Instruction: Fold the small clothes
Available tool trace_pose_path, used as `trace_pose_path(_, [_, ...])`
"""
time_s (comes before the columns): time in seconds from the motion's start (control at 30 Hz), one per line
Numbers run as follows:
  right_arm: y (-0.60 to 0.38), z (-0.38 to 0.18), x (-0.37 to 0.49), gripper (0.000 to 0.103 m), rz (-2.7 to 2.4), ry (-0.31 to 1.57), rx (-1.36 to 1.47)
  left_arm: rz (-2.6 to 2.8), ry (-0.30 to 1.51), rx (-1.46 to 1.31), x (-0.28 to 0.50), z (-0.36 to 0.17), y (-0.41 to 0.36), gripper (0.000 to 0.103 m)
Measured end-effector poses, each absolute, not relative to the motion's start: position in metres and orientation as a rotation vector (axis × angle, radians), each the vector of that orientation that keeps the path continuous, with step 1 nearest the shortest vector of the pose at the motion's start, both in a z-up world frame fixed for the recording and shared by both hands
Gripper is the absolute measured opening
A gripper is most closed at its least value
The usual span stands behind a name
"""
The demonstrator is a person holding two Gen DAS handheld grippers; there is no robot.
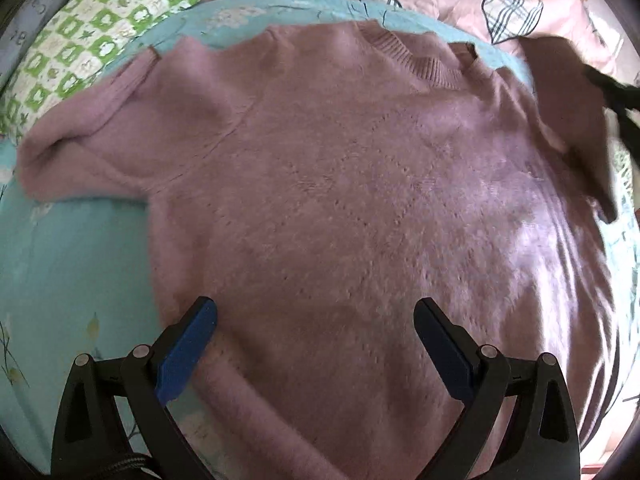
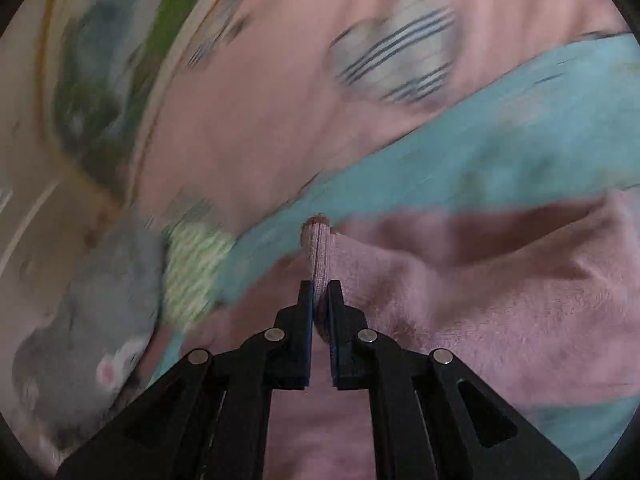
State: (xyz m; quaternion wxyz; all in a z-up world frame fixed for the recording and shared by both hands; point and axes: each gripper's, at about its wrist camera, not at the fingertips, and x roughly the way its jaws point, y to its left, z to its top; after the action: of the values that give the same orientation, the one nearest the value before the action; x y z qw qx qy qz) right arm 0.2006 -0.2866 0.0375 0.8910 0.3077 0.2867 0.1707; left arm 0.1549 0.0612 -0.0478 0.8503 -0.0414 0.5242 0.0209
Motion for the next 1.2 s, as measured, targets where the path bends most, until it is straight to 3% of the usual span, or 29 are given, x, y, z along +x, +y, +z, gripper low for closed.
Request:
trace_pose_path(0.2, [-0.181,0.005,0.243,0.008,0.550,0.724,0.609,-0.035,1.049,-0.211,0.137,-0.026,0.090,0.099])
trace_pose_path(0.43, [-0.141,-0.042,0.260,0.013,0.575,0.918,0.606,-0.141,1.070,-0.353,0.165,-0.027,0.095,0.099])
trace_pose_path(0.47, [-0.143,-0.048,0.260,0.016,0.579,0.943,0.629,-0.152,1.081,-0.376,0.173,-0.030,0.093,0.099])
trace_pose_path(0.5, [-0.146,-0.049,0.260,0.028,0.578,0.954,0.649,-0.166,1.097,-0.402,0.178,-0.034,0.092,0.099])
trace_pose_path(0.53, [-0.150,-0.049,0.257,0.040,0.579,0.948,0.672,-0.175,1.110,-0.421,0.182,-0.037,0.091,0.099])
trace_pose_path(0.6, [-0.165,-0.041,0.241,0.047,0.578,0.885,0.705,-0.184,1.142,-0.456,0.197,-0.044,0.086,0.099])
trace_pose_path(0.83, [-0.231,-0.011,0.158,0.047,0.448,0.691,0.739,-0.157,1.127,-0.464,0.250,-0.053,0.065,0.098])
trace_pose_path(0.9, [-0.246,-0.011,0.141,0.047,0.406,0.664,0.766,-0.174,1.092,-0.445,0.262,-0.052,0.055,0.086])
trace_pose_path(0.93, [-0.251,-0.011,0.135,0.047,0.389,0.652,0.780,-0.178,1.083,-0.423,0.265,-0.052,0.050,0.058])
trace_pose_path(0.97, [-0.258,-0.012,0.127,0.047,0.363,0.635,0.800,-0.182,1.085,-0.389,0.268,-0.051,0.044,0.012])
trace_pose_path(1.03, [-0.267,-0.014,0.119,0.047,0.331,0.617,0.824,-0.197,1.080,-0.382,0.265,-0.046,0.043,0.006])
trace_pose_path(1.2, [-0.303,-0.012,0.105,0.047,0.216,0.594,0.811,-0.098,0.923,-0.385,0.231,-0.020,0.087,0.005])
